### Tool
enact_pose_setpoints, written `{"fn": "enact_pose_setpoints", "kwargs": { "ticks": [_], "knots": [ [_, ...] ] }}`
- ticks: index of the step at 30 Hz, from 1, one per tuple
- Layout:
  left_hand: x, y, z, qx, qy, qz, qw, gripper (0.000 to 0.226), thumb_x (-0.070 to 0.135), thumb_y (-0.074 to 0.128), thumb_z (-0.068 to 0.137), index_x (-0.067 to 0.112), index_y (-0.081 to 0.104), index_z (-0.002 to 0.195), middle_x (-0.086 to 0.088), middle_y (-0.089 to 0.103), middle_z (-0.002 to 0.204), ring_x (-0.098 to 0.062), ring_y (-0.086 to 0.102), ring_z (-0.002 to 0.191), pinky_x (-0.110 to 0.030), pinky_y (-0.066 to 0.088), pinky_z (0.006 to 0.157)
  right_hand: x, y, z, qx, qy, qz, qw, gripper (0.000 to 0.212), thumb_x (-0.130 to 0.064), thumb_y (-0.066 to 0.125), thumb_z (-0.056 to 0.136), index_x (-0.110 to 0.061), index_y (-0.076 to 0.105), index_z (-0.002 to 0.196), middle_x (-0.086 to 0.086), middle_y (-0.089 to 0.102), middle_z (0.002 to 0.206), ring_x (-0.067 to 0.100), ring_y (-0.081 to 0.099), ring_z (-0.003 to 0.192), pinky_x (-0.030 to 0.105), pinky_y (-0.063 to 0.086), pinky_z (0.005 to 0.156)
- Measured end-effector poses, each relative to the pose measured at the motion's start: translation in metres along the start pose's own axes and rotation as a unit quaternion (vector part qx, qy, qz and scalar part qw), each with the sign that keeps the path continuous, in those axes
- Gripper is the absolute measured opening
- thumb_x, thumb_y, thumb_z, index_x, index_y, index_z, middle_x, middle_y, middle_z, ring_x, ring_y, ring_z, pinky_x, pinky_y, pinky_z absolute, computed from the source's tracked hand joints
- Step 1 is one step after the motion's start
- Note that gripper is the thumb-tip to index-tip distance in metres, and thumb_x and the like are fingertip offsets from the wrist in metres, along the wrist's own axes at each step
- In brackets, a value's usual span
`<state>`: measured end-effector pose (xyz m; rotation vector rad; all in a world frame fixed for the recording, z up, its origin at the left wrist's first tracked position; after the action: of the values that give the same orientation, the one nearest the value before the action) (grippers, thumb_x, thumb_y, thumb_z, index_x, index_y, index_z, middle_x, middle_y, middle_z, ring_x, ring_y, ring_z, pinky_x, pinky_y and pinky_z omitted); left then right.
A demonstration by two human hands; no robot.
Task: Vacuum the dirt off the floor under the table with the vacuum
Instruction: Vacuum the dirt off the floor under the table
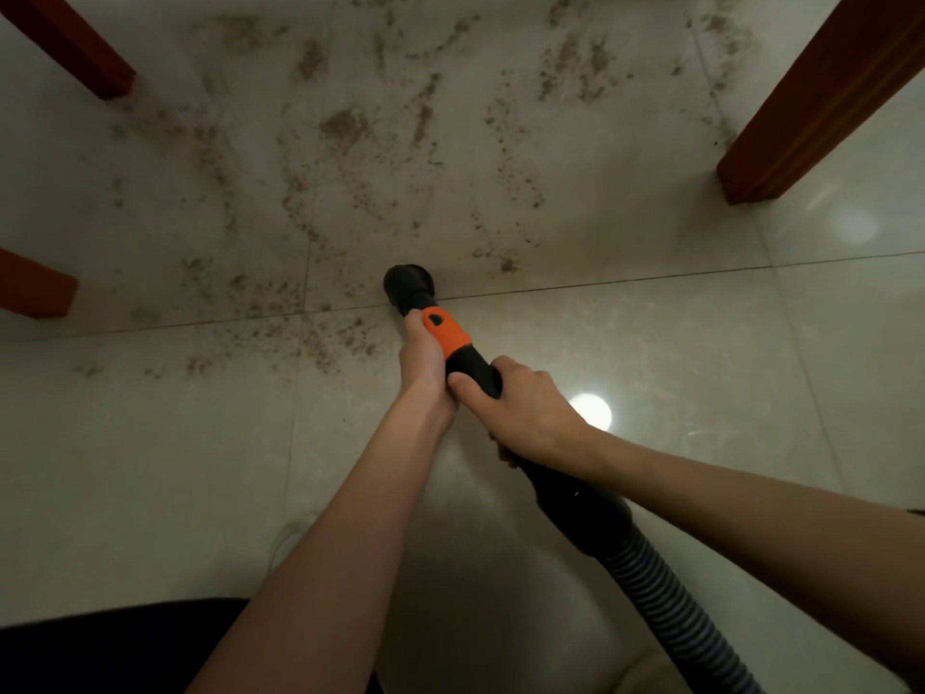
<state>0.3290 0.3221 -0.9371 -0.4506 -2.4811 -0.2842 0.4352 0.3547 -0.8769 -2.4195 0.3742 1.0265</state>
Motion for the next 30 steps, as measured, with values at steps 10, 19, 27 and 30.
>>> {"fn": "enact_pose_setpoints", "kwargs": {
  "ticks": [10,19,27,30],
  "knots": [
    [-0.007,0.013,0.006,-0.082,-0.022,0.005,0.996,0.038,0.046,0.041,0.094,0.009,0.051,0.091,-0.006,0.054,0.064,-0.016,0.053,0.052,-0.026,0.043,0.051,0.005,0.004,-0.007,0.026,0.004,0.054,0.998,0.034,-0.046,0.049,0.094,-0.012,0.048,0.099,0.006,0.058,0.068,0.013,0.054,0.041,0.024,0.047,0.040],
    [-0.004,0.028,0.012,-0.089,-0.029,0.043,0.995,0.040,0.047,0.040,0.094,0.009,0.051,0.088,-0.005,0.051,0.063,-0.017,0.051,0.054,-0.029,0.042,0.053,0.007,-0.008,-0.002,0.032,0.023,0.085,0.996,0.038,-0.048,0.047,0.094,-0.010,0.049,0.097,0.007,0.058,0.065,0.011,0.052,0.037,0.024,0.048,0.039],
    [-0.012,0.053,0.004,-0.124,-0.042,0.080,0.988,0.035,0.043,0.040,0.094,0.009,0.049,0.090,-0.007,0.052,0.063,-0.018,0.051,0.053,-0.029,0.045,0.055,0.018,-0.022,-0.009,0.084,0.035,0.093,0.991,0.037,-0.049,0.043,0.095,-0.013,0.048,0.094,0.005,0.057,0.062,0.006,0.049,0.031,0.021,0.045,0.036],
    [-0.016,0.063,0.003,-0.135,-0.048,0.086,0.986,0.036,0.042,0.040,0.095,0.008,0.049,0.088,-0.007,0.052,0.064,-0.017,0.051,0.053,-0.028,0.045,0.054,0.021,-0.029,-0.011,0.096,0.037,0.096,0.990,0.035,-0.049,0.043,0.095,-0.014,0.047,0.091,0.004,0.057,0.061,0.007,0.049,0.031,0.022,0.046,0.036]
  ]
}}
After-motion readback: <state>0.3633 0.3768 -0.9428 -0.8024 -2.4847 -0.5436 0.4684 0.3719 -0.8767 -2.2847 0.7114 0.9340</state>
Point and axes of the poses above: each hand's wrist, its own z-axis towards the middle knuckle, its own y-axis out of the palm, x = y × z, the point moved 8 cm from there along z, towards the middle knuckle
